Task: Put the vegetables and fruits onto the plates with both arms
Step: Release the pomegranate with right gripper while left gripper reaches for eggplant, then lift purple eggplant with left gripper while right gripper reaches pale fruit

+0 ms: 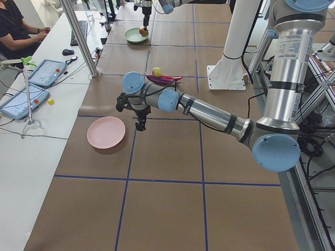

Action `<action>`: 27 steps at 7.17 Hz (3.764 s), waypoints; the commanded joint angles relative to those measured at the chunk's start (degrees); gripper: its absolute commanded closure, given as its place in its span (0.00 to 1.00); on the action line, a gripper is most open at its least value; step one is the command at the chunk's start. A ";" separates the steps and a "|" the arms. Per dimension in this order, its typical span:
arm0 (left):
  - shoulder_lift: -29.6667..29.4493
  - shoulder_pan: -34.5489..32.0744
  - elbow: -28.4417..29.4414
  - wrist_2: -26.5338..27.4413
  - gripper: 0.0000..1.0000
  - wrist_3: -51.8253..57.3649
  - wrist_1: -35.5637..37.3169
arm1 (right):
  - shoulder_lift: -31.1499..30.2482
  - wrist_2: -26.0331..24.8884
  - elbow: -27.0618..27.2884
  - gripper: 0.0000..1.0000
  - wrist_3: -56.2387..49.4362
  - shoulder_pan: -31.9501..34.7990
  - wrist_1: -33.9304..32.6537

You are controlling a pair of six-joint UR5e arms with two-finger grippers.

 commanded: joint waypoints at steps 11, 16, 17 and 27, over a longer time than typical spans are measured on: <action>-28.55 41.13 22.13 29.16 0.00 -49.20 -28.28 | 1.31 3.60 11.48 0.00 21.83 -11.25 0.74; -30.14 41.93 24.42 32.22 1.00 -51.83 -28.19 | 1.31 3.15 11.48 0.00 21.92 -11.69 0.83; -30.23 41.84 24.25 32.68 1.00 -51.83 -28.10 | 1.31 3.15 11.48 0.00 21.92 -11.69 0.83; -26.36 8.72 48.47 32.77 0.63 -29.71 -28.19 | 22.65 -15.04 -6.86 0.00 40.38 -25.58 0.04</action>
